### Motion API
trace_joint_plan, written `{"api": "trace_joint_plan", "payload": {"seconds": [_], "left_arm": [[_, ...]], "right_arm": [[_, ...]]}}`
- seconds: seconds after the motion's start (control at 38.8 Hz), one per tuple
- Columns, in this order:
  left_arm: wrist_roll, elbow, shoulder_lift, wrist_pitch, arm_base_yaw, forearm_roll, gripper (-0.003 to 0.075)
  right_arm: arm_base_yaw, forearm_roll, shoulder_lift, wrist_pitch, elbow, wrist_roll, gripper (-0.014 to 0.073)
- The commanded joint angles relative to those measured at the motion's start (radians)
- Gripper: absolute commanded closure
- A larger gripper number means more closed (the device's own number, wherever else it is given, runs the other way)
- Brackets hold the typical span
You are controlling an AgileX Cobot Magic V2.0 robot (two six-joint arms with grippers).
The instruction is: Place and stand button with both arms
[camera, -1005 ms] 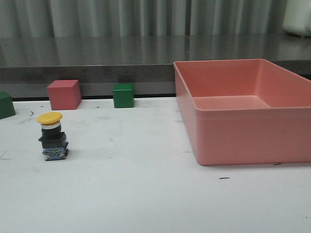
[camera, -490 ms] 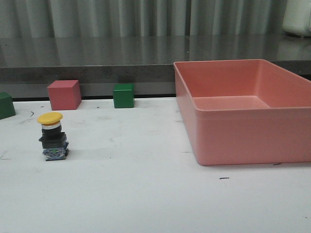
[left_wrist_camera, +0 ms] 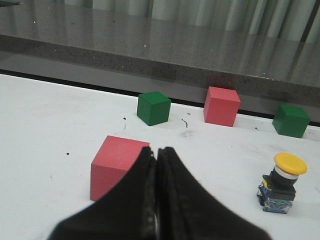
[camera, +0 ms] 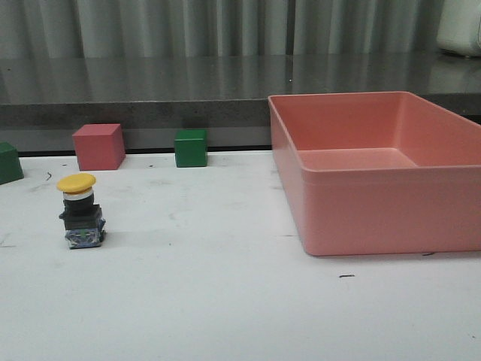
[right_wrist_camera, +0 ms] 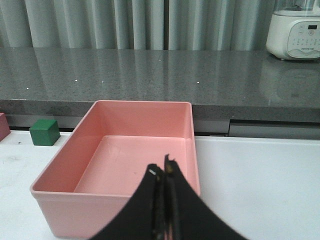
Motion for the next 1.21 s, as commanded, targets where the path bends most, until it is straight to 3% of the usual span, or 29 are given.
{"api": "trace_joint_plan", "payload": {"seconds": [0.0,0.82,1.19], "left_arm": [[0.001,0.007,-0.024,-0.090,-0.001,-0.009,0.0741],[0.001,0.007,-0.024,-0.090,-0.001,-0.009,0.0741],[0.001,0.007,-0.024,-0.090,-0.001,-0.009,0.0740]], "right_arm": [[-0.004,-0.011,0.011,-0.087,-0.028,-0.006,0.0664],[-0.004,-0.012,0.011,-0.095,-0.021,-0.006,0.0664],[-0.004,0.000,0.011,-0.323,0.288,-0.005,0.0664]]}}
